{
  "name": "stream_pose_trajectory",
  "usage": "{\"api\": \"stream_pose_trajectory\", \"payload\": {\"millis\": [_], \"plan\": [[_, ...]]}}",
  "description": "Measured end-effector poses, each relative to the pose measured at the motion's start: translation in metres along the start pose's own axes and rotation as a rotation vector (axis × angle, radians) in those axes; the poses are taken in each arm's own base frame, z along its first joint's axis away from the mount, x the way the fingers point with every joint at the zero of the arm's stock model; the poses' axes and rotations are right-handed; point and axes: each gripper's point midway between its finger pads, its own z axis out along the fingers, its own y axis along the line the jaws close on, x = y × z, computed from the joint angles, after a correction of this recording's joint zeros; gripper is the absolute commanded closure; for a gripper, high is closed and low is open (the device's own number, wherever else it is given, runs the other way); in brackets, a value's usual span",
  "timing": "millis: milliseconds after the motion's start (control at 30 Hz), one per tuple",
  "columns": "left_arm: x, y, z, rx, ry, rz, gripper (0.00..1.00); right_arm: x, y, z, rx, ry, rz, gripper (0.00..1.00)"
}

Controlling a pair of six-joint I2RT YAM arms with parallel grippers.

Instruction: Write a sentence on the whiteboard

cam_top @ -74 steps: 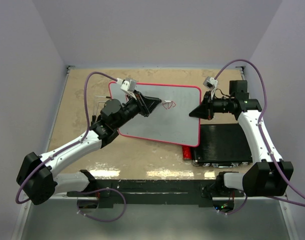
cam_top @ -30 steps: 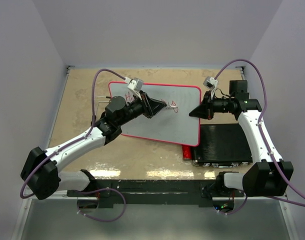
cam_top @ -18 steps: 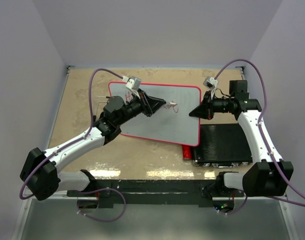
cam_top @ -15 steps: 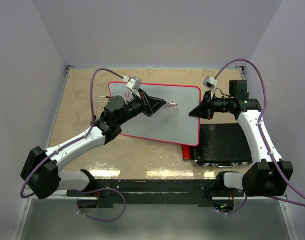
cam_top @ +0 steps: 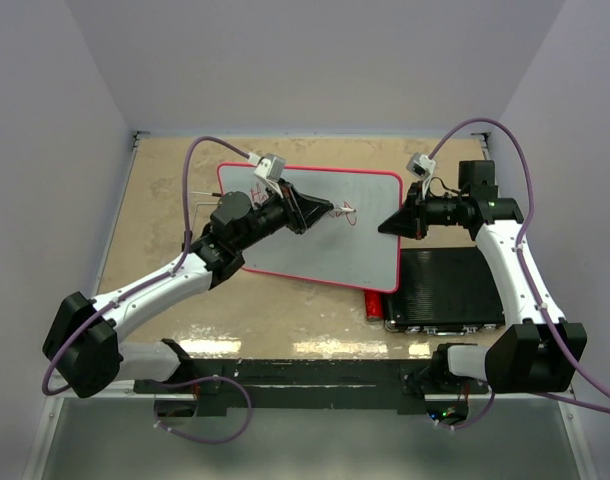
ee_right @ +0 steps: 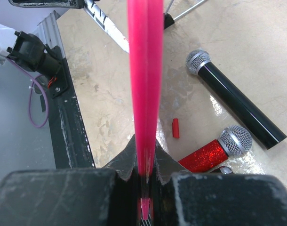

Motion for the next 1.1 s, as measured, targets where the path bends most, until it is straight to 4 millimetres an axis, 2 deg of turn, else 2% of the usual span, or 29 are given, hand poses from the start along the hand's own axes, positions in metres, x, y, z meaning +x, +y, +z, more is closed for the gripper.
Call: {"api": "stream_pose_trajectory", "payload": {"millis": [633,1100], "plan": [[0.017,0.003,-0.002,0.005,0.061,-0.016,1.00,0.000,0.000,0.000,0.000,0.000,0.000,1.00],[0.010,0.001,0.001,0.000,0.051,-0.015,1.00,0.000,0.000,0.000,0.000,0.000,0.000,1.00]]}}
